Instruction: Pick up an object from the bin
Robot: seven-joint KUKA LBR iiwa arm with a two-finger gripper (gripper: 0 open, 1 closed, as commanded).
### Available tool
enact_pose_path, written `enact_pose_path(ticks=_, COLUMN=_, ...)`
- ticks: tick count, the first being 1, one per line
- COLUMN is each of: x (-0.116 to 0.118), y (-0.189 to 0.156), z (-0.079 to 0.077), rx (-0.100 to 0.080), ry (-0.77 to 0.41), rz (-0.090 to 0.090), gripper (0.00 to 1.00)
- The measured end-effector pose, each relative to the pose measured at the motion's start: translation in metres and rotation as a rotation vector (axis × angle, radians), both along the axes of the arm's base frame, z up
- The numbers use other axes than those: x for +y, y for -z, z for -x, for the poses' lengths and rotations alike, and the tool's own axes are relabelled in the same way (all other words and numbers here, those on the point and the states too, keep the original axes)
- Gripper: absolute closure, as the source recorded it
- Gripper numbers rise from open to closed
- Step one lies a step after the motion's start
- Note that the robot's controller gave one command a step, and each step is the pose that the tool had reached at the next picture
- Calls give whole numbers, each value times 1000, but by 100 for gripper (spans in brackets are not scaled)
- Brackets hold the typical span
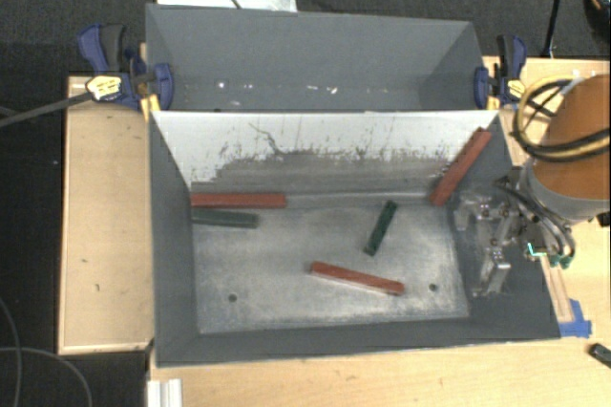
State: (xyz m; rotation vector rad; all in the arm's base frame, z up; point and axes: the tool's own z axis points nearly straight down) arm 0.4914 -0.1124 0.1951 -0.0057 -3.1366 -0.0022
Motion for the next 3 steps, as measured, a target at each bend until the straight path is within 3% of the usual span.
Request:
enact_pose_path(ticks=1, x=93, y=126, z=-58, rx=-5, ry=-252, rz=-1, gripper=0)
enact_pose_path(ticks=2, x=95, y=93, z=-99, rx=-13, ry=-394, rz=1, gripper=0)
enact_pose_path(ticks=3, x=74, y=82, z=-97, rx=-12, ry=-685, rz=2, gripper=0)
